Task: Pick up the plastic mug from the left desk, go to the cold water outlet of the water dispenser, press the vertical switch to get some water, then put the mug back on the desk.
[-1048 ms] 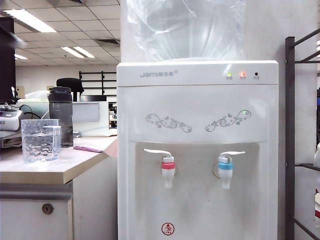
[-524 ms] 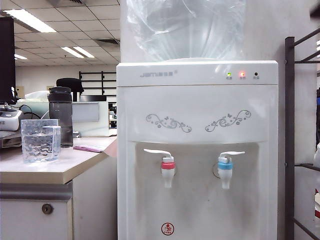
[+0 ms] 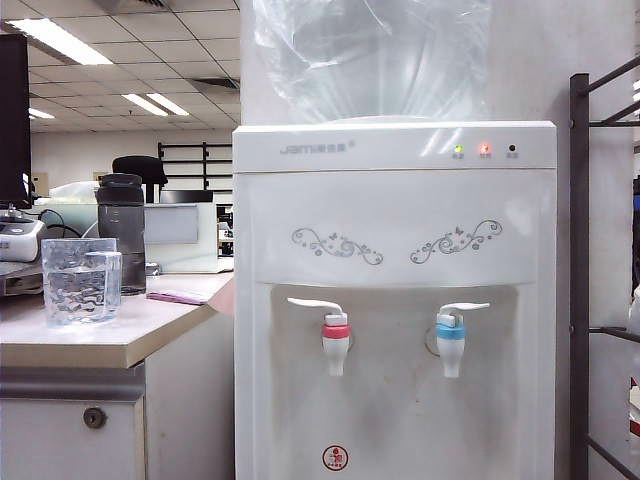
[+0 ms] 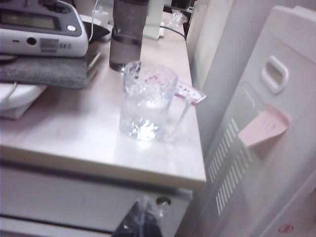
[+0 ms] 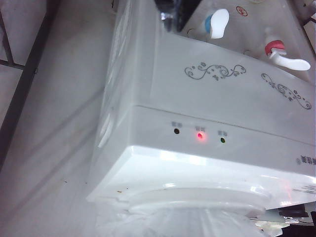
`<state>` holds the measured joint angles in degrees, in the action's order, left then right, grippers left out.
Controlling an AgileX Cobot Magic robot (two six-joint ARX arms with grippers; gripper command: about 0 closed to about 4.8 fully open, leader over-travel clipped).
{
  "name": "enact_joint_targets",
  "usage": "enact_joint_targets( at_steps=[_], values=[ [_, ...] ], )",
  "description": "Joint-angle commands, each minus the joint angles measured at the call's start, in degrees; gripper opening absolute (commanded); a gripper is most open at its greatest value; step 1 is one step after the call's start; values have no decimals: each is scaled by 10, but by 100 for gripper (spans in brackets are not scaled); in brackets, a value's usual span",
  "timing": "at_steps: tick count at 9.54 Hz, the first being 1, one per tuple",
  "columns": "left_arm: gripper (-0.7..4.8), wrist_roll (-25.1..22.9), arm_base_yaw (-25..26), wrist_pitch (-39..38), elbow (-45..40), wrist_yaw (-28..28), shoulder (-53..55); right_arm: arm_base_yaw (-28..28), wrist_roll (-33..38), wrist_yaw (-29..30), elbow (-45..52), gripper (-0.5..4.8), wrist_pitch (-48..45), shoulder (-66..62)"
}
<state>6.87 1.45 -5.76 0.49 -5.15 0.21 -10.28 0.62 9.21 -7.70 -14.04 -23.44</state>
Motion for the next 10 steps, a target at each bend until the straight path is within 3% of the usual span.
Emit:
enact_joint_targets(
  at_steps=[1, 2, 4, 5, 6, 10],
  values=[
    [-5, -5, 0, 26, 0, -2, -1, -1, 2, 3, -3, -1, -7, 1],
    [-5, -5, -1, 26, 0, -7, -1, -1, 2, 3, -3, -1, -5, 1],
    [-6, -80, -3, 26, 0, 11, -1, -1, 2, 3, -3, -1, -6, 1],
    [-5, -82, -50, 26, 0, 76, -1, -1, 2, 3, -3, -1, -3, 1],
    [-5, -82, -71, 24, 0, 70, -1, -1, 2, 3, -3, -1, -3, 1],
    [-5, -82, -71, 24, 0, 68, -1, -1, 2, 3, -3, -1, 10, 1]
  ],
)
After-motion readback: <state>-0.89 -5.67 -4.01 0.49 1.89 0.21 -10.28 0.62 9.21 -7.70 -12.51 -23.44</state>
